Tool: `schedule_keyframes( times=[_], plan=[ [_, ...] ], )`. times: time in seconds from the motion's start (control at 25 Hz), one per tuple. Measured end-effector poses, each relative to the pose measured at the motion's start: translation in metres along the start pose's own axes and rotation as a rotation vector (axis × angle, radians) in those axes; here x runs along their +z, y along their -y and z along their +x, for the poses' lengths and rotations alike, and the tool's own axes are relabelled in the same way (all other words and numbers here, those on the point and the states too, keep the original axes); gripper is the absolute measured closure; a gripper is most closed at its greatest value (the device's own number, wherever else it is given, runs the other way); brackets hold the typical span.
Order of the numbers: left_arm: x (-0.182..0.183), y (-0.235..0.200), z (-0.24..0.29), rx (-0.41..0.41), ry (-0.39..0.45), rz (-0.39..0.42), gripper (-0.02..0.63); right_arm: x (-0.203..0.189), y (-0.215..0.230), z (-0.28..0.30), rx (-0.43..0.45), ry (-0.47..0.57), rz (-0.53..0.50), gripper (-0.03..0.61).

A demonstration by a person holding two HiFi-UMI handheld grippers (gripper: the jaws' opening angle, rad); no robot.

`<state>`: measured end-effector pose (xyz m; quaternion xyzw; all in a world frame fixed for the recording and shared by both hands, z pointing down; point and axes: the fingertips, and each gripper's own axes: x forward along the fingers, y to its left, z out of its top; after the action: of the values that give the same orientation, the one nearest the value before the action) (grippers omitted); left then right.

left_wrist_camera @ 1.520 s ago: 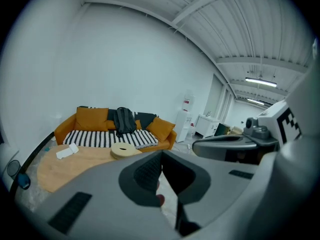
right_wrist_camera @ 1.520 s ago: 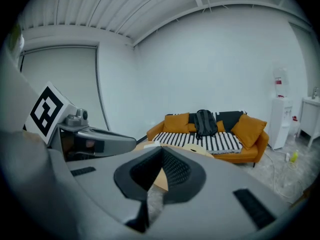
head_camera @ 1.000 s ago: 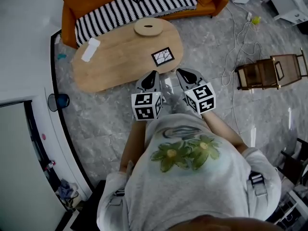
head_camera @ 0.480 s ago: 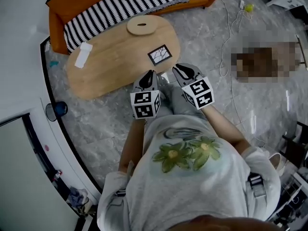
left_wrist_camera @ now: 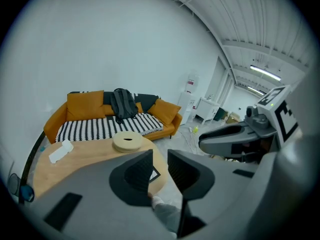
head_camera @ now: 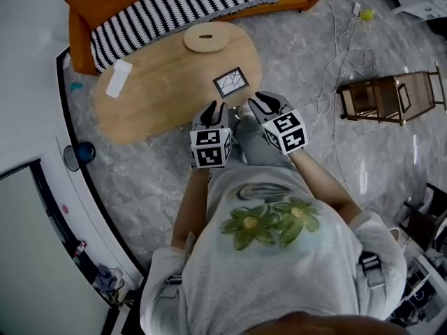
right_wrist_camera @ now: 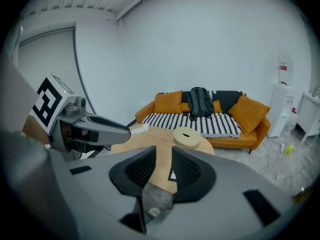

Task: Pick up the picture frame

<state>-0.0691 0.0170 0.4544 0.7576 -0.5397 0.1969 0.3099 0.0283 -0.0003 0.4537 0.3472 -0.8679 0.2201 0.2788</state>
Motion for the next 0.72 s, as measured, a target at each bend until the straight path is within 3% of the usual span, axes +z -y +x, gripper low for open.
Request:
schedule_keyframes(
  times=[0.72],
  plan=[
    [-0.010,-0.032,0.066,0.089,-0.051,-0.103,0.503,-0.008,0.051,0.067,0.006,-0.091,-0.039,0.495]
  ],
)
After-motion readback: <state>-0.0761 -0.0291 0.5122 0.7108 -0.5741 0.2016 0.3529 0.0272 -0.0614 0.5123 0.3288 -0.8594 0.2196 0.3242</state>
